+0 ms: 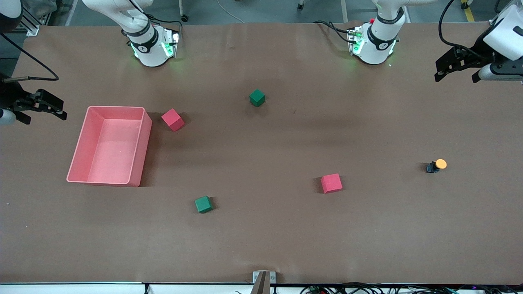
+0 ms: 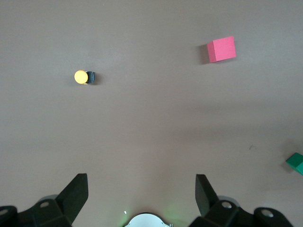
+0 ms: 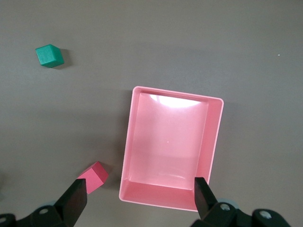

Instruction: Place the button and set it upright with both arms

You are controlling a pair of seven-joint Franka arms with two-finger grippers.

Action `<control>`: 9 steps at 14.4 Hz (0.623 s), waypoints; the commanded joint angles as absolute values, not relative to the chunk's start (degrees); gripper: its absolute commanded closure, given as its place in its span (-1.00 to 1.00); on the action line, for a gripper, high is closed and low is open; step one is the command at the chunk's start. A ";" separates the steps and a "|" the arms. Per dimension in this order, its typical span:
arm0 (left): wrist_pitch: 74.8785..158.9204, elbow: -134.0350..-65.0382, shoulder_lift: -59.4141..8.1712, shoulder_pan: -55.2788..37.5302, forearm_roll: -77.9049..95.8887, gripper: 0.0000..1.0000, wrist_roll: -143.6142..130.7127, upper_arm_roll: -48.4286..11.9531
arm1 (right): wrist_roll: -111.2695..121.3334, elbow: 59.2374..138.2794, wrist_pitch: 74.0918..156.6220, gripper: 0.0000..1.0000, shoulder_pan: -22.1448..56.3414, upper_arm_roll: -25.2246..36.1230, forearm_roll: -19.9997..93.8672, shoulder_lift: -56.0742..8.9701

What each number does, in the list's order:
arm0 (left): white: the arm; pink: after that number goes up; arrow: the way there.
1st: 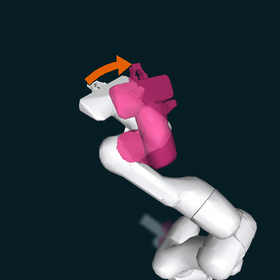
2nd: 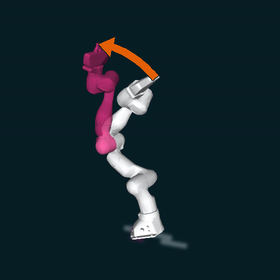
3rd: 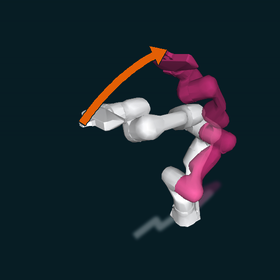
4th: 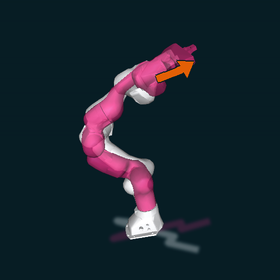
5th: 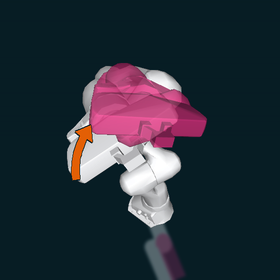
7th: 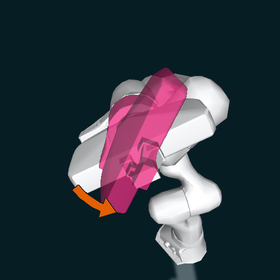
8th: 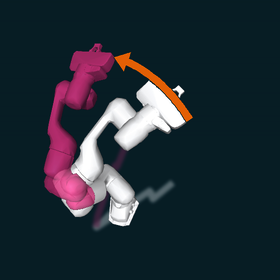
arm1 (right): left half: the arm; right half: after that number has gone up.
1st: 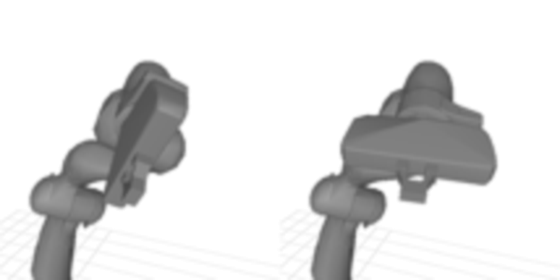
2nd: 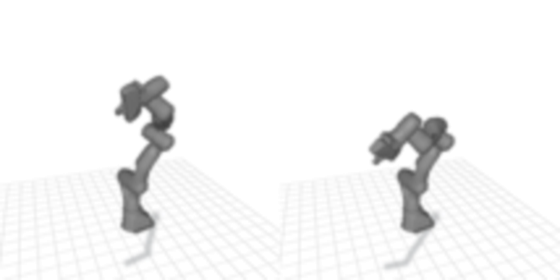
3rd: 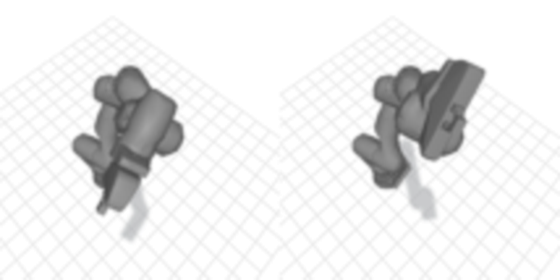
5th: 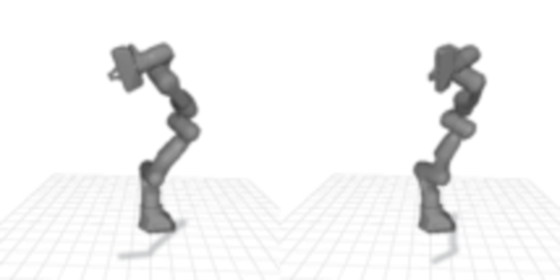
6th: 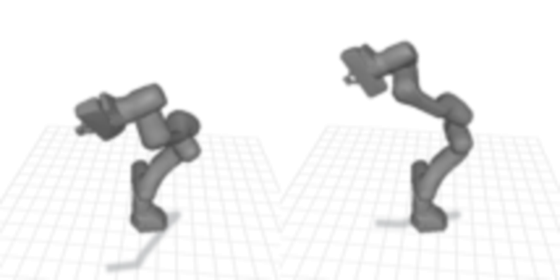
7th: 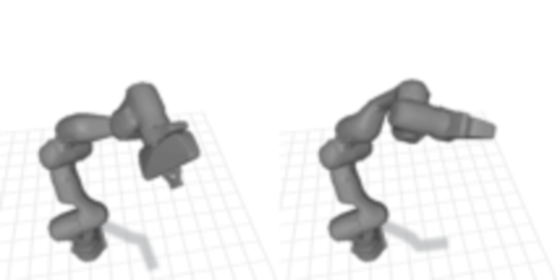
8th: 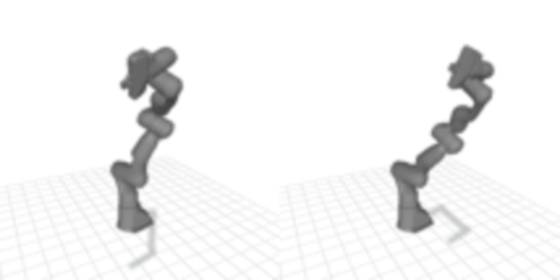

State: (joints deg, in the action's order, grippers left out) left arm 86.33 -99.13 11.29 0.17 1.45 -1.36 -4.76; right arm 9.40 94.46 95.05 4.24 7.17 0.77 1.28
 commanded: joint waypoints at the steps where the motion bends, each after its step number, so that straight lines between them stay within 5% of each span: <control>1: 84.82 -99.67 12.74 0.44 1.76 -1.00 1.05 -4.75 | 9.67 95.10 94.83 -1.00 4.13 6.86 0.00 2.11; 9: 88.68 -99.67 12.57 0.53 1.41 -1.00 0.00 -4.66 | 9.41 96.41 94.75 -1.00 4.04 6.94 -0.09 4.47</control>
State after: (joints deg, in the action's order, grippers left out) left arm 87.75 -99.13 11.61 0.31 1.44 -0.08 -4.58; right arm 9.39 94.41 94.92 4.24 7.18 0.77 1.88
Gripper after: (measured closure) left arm 0.000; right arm 0.000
